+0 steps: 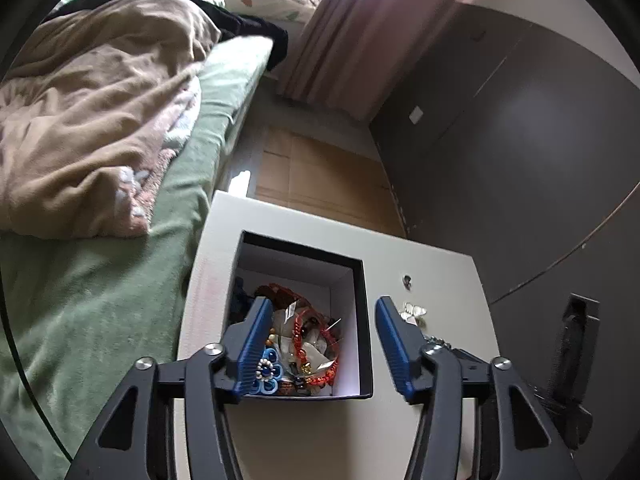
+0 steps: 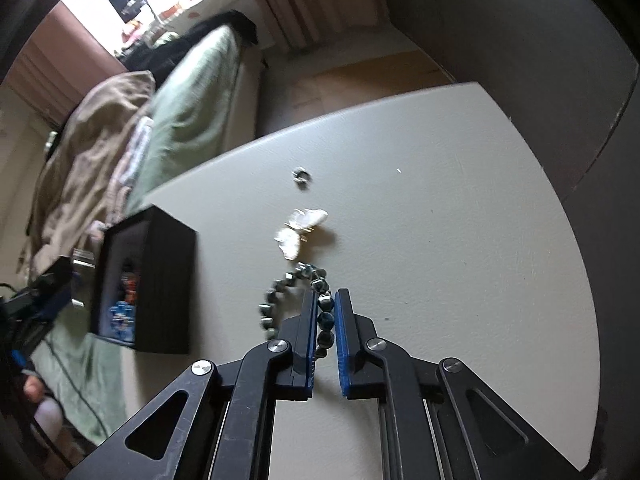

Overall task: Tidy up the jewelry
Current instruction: 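Carry the hoop into the box and open the left gripper while the right grasps the grey bead bracelet, then lower the grey bead bracelet into the box and open the right gripper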

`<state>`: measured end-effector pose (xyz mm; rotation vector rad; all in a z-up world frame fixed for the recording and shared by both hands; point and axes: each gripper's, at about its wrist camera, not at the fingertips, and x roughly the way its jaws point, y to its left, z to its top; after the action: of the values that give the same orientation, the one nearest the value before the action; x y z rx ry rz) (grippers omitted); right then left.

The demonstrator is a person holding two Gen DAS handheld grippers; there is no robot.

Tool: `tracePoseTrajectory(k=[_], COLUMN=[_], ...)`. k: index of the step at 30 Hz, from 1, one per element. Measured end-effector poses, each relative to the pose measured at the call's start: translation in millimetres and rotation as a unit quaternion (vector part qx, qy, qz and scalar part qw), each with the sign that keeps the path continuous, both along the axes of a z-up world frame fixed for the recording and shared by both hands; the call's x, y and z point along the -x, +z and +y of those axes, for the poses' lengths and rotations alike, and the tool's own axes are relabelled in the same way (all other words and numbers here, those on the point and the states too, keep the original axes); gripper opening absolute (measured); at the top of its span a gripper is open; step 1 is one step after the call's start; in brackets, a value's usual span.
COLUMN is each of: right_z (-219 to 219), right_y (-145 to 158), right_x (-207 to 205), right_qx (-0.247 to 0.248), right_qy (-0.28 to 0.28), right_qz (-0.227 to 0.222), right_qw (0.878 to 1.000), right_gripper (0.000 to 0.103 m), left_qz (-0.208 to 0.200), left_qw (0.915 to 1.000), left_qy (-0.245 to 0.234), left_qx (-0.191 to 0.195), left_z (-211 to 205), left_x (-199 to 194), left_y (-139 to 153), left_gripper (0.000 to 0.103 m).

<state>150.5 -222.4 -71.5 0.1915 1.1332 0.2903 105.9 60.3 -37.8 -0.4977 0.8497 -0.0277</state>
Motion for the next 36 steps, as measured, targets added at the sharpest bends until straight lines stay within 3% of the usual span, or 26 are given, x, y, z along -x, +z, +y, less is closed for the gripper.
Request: tracePoseTrajectory(k=[1, 4, 21, 27, 36], right_z=[-0.4, 2.0, 49.6, 72.1, 112.3], right_y=[4.7, 12.5, 70.4, 69.9, 51.4], right_x=[3.1, 7.9, 29.7, 29.1, 16.5], right_qx=[-0.009, -0.03, -0.163, -0.195, -0.198], right_qy=[0.002, 0.004, 0.068, 0.087, 0.112], right_qz=[-0.005, -0.015, -0.106, -0.114, -0.087], right_qw=[1.0, 0.999, 0.979, 0.97, 0.97], right_gripper=[0.01, 0.01, 0.01, 0.01, 0.01], left_qz=[-0.004, -0.016, -0.036, -0.049, -0.062], left_qw=[1.0, 0.9998, 0.9987, 0.9958, 0.9908], left_qy=[0.003, 0.015, 0.033, 0.071, 0.115], left_qx=[0.001, 0.004, 0.018, 0.031, 0.037], left_z=[1.2, 6.2, 31.5, 60.2, 94.9], left_x=[1.3, 6.3, 15.7, 18.9, 17.5], left_y=[1.4, 6.0, 20.4, 26.8, 28.5], left_gripper=[0.069, 0.074, 0.074, 0.074, 0.074])
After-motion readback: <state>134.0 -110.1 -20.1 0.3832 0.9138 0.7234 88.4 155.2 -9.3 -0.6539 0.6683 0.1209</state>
